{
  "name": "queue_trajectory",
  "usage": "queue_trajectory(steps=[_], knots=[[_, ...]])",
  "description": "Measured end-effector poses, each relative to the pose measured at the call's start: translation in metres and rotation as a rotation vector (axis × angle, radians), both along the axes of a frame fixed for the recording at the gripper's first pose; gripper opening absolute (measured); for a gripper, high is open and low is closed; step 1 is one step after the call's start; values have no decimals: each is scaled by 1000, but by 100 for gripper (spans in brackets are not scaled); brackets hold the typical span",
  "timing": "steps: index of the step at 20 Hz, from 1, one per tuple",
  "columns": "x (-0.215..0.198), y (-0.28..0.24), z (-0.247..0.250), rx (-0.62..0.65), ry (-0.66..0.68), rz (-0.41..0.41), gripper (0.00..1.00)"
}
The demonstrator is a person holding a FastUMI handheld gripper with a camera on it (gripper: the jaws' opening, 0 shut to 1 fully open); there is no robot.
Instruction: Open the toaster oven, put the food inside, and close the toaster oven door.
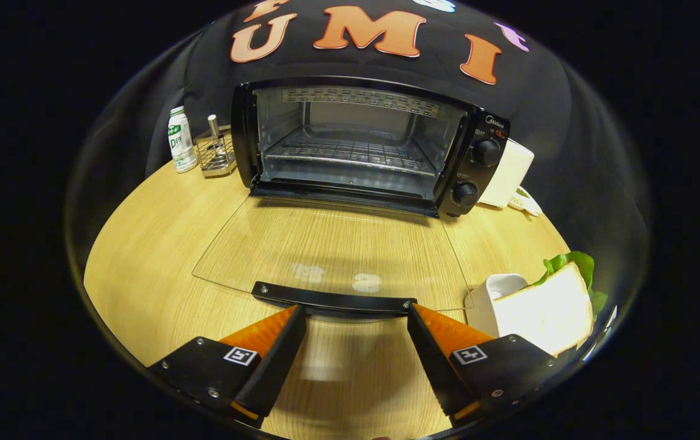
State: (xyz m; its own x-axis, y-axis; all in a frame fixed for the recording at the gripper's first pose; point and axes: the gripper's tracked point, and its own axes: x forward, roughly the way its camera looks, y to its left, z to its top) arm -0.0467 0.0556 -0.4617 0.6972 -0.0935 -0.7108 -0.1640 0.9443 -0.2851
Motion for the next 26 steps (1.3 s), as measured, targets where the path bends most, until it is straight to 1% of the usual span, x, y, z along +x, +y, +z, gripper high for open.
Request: queue_trajectory(steps=[3,7,11,13,15,16,20,23,26], knots=[[1,4,13,64,3,5,100],[3,-5,55,109,-20,25,100],[2,-33,101,109,-20,53,100],[-1,-52,119,113,4,60,99],[1,-79,138,64,17,78,100],[2,-92,148,45,29,88,100],[-1,-131,173,63,132,111,100],[1,-162,177,89,203,95,100],[-3,-194,160,123,306,42,100]])
